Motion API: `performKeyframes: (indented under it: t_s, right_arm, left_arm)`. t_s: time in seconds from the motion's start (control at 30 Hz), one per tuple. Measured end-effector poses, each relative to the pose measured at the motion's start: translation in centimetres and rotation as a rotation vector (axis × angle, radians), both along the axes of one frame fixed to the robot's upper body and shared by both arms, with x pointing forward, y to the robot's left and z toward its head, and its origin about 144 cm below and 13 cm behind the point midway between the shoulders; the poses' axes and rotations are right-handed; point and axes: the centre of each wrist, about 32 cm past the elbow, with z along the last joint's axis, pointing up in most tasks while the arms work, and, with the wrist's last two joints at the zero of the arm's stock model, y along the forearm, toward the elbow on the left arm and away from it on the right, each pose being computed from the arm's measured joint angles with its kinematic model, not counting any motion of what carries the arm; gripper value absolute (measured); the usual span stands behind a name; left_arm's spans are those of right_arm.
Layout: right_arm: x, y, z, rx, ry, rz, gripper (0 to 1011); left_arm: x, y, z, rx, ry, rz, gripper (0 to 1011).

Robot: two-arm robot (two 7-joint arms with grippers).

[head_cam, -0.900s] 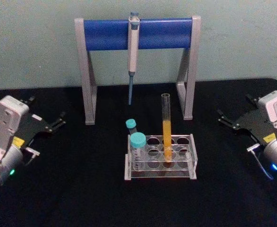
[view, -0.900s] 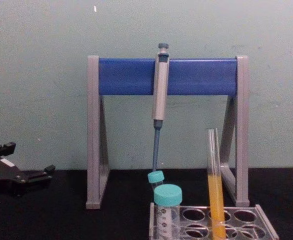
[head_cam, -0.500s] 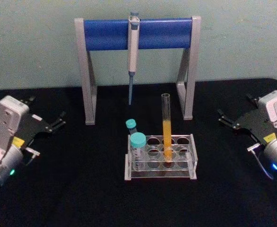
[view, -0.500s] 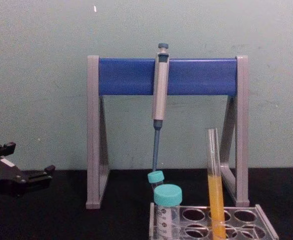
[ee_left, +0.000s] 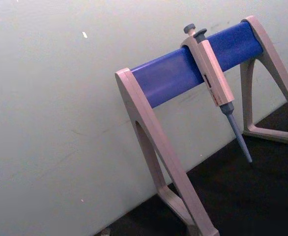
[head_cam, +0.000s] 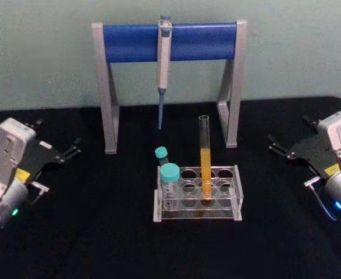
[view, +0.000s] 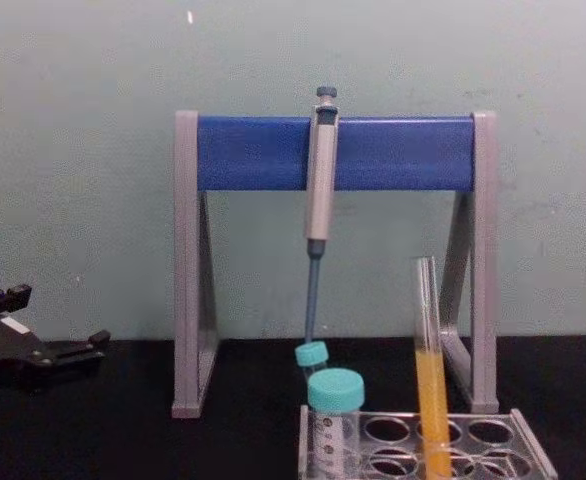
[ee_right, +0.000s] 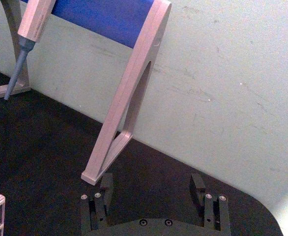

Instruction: Pick up the test tube from the test tube rack, shake it, then place it back into the test tube rack.

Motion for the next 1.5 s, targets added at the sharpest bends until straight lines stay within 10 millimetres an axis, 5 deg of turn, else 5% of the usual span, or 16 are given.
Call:
performKeyframes:
  t_s: [1.5]
  right_arm:
    - [0.00, 0.00, 0.00, 0.000, 0.000, 0.000, 1000]
  left_arm:
    - [0.00, 0.00, 0.00, 0.000, 0.000, 0.000, 1001]
